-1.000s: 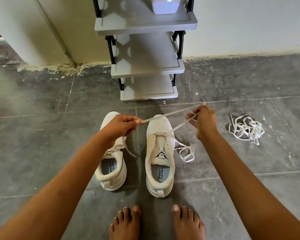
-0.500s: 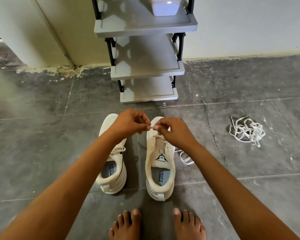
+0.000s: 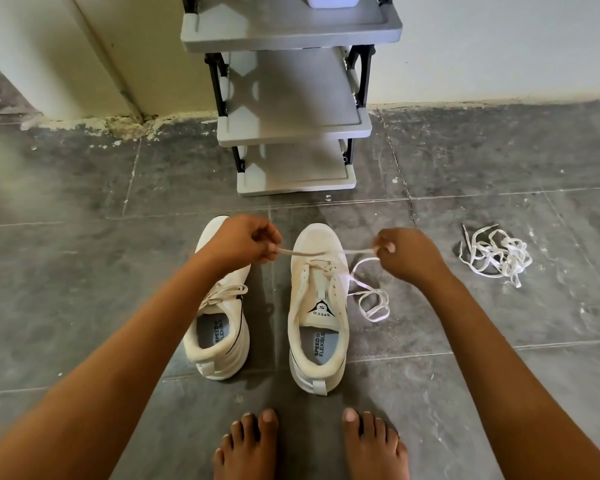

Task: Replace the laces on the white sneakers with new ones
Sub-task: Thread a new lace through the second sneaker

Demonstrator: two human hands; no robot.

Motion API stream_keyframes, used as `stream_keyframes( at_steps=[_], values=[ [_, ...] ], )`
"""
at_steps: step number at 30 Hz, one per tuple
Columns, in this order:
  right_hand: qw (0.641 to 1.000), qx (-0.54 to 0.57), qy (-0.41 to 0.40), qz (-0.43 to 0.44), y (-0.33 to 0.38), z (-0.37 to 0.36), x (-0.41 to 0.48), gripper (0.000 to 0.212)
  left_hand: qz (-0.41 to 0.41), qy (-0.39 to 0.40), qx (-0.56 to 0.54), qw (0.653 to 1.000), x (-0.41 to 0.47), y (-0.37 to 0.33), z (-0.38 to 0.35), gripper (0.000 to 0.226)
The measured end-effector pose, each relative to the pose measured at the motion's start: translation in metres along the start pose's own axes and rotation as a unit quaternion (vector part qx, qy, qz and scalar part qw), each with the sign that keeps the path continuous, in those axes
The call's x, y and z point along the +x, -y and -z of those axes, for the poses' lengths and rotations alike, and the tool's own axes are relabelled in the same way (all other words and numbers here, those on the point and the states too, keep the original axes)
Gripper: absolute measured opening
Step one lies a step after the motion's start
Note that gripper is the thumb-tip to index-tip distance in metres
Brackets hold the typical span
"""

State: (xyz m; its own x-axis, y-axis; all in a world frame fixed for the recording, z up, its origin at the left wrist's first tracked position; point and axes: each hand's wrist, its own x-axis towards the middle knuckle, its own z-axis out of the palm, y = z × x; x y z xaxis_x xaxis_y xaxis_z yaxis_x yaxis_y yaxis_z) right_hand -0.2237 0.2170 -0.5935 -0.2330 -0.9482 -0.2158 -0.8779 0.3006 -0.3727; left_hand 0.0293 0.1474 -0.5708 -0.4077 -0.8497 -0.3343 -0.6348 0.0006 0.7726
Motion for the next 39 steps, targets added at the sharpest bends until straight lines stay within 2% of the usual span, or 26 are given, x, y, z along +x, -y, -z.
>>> stream_keyframes(
  at_steps=[1, 3, 6, 8, 11, 12, 14, 16, 17, 20, 23, 26, 31, 39],
  values=[
    [0.999, -0.008, 0.015, 0.034, 0.007, -0.004, -0.003, 0.036, -0.013, -0.022, 0.013, 1.0, 0.0, -0.003, -0.005, 0.012],
    [0.991, 0.08, 0.044, 0.102, 0.027, -0.014, -0.009, 0.048, -0.039, -0.046, 0.033, 0.998, -0.001, -0.009, -0.015, 0.016],
    [0.962, 0.213, 0.083, 0.148, 0.055, -0.028, -0.013, 0.034, -0.054, -0.042, 0.027, 0.997, 0.0, -0.015, -0.029, 0.019],
    [0.949, 0.282, 0.079, 0.119, 0.062, -0.033, -0.014, 0.02, -0.054, -0.064, 0.006, 0.996, 0.0, -0.016, -0.033, 0.014],
    [0.931, 0.357, 0.041, 0.056, 0.053, -0.038, -0.012, 0.011, -0.022, -0.076, -0.087, 0.993, -0.001, -0.01, -0.037, 0.012],
    [0.928, 0.369, 0.03, 0.037, 0.049, -0.04, -0.012, 0.01, -0.002, -0.069, -0.077, 0.995, -0.001, -0.007, -0.04, 0.017],
    [0.917, 0.399, 0.024, -0.005, 0.042, -0.047, -0.013, 0.008, 0.045, -0.029, 0.035, 0.998, 0.0, 0.002, -0.05, 0.035],
    [0.92, 0.39, 0.025, -0.024, 0.04, -0.057, -0.015, 0.005, 0.066, 0.001, 0.13, 0.989, 0.0, 0.009, -0.062, 0.045],
    [0.928, 0.37, 0.024, -0.022, 0.04, -0.063, -0.017, 0.003, 0.064, -0.006, 0.132, 0.989, 0.0, 0.011, -0.067, 0.04],
    [0.939, 0.343, 0.003, -0.016, 0.044, -0.076, -0.017, 0.007, 0.057, -0.044, 0.094, 0.993, 0.004, 0.012, -0.073, 0.018],
    [0.938, 0.346, -0.009, -0.026, 0.046, -0.08, -0.015, 0.008, 0.073, -0.046, 0.087, 0.992, 0.009, 0.013, -0.073, 0.019],
    [0.943, 0.331, -0.026, -0.025, 0.048, -0.084, -0.016, 0.004, 0.112, -0.054, 0.017, 0.992, 0.011, 0.019, -0.073, 0.021],
    [0.97, 0.238, -0.042, -0.014, 0.046, -0.082, -0.012, 0.009, 0.168, -0.058, -0.081, 0.981, 0.014, 0.023, -0.073, 0.022],
    [0.977, 0.207, -0.003, 0.039, 0.042, -0.08, -0.009, 0.005, 0.148, -0.056, -0.065, 0.985, 0.015, 0.025, -0.075, 0.019]
  ],
)
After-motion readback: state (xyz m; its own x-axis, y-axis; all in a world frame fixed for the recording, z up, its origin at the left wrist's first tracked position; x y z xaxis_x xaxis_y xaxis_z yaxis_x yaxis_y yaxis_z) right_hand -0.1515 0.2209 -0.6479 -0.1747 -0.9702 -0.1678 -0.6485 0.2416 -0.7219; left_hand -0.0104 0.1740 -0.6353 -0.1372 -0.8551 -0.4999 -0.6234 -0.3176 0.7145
